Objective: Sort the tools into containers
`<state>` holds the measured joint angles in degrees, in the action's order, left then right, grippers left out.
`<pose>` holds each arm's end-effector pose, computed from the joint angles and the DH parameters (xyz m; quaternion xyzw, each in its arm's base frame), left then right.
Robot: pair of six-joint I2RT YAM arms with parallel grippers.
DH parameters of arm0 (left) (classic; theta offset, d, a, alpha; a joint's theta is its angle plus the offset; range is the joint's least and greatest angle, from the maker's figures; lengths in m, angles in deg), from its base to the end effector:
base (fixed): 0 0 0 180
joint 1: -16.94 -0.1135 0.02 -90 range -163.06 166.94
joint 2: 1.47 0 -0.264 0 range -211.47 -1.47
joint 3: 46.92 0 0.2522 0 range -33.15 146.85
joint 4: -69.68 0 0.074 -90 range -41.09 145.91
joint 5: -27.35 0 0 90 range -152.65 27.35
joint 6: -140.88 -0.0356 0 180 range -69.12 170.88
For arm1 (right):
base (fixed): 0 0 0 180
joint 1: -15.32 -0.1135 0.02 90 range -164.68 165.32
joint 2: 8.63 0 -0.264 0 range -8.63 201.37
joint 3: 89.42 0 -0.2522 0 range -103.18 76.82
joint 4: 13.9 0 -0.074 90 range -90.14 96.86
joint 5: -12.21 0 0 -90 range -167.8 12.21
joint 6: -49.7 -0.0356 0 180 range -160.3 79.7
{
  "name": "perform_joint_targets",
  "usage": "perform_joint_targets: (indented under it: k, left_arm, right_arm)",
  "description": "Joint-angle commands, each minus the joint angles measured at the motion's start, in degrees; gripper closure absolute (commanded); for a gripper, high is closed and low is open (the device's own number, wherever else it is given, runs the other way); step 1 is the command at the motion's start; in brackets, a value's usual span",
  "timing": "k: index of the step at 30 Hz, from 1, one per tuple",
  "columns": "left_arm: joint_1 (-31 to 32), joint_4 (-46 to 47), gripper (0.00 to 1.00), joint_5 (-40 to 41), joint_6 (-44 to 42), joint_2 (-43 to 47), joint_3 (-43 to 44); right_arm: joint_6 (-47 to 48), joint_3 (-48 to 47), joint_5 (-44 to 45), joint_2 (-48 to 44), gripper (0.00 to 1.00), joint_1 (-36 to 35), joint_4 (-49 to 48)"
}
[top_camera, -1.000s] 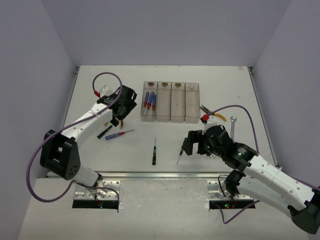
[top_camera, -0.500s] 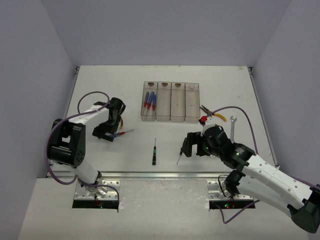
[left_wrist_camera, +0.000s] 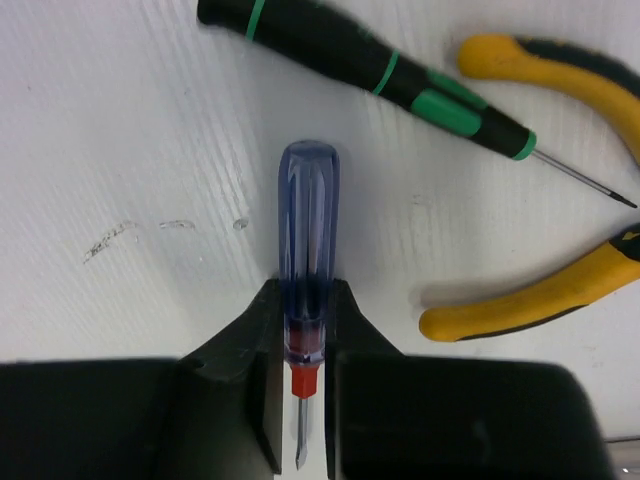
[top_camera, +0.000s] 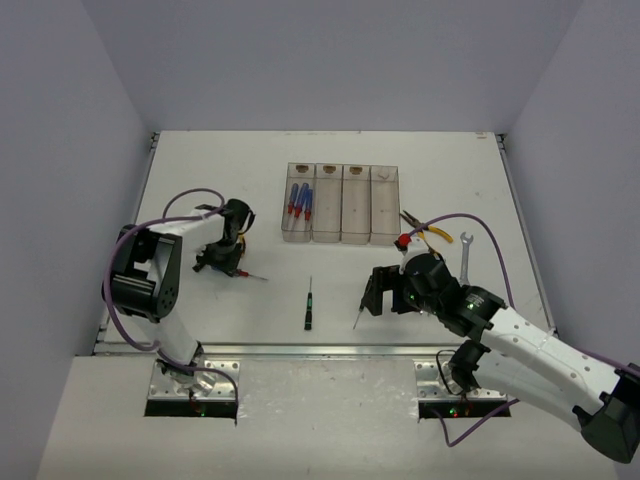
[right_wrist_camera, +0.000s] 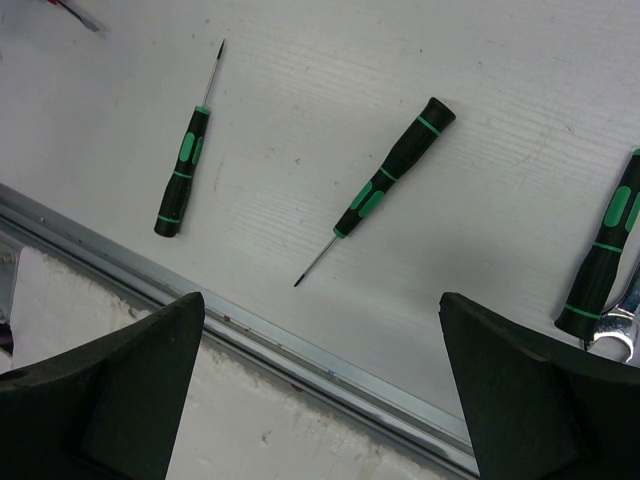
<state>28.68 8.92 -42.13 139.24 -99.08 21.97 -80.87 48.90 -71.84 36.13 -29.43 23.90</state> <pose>0.2739 -0.0442 0.1466 -0.6106 0.7716 0.1109 0.1394 0.1213 0.1150 0.2142 -0.0116 0.9085 0.2466 0.3372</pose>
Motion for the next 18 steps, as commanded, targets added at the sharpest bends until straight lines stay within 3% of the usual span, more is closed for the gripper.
perform_joint_targets:
  k: [1, 8, 12, 14, 15, 18]
  left_arm:
    - [-0.55, -1.43, 1.0, -2.87, 0.61, 0.88, -2.32]
    - [-0.44, 1.82, 1.0, -5.22, -1.61, 15.17, -9.42]
    - [0.89, 7.67, 1.0, -4.59, -11.0, 26.1, -9.3]
    - [2.8, 19.28, 1.0, -4.22, -23.7, 30.38, -9.16]
    - [4.11, 31.34, 1.0, -8.29, -33.2, 32.96, -10.29]
    - [5.17, 50.03, 1.0, -18.57, -45.53, 31.72, -10.94]
  right_arm:
    - [0.16, -0.49, 0.78, -0.2, 0.01, -0.04, -2.01]
    - [0.22, -0.73, 0.99, 0.59, 0.01, -0.07, -2.51]
    - [0.29, -1.23, 0.72, 1.27, 0.01, -0.07, -2.77]
    - [0.4, -1.43, 0.99, 1.29, 0.01, -0.07, -2.69]
    - [0.51, -1.54, 1.15, 1.18, 0.01, -0.07, -2.69]
    - [1.11, -1.97, 2.24, 0.44, 0.01, -0.03, -2.55]
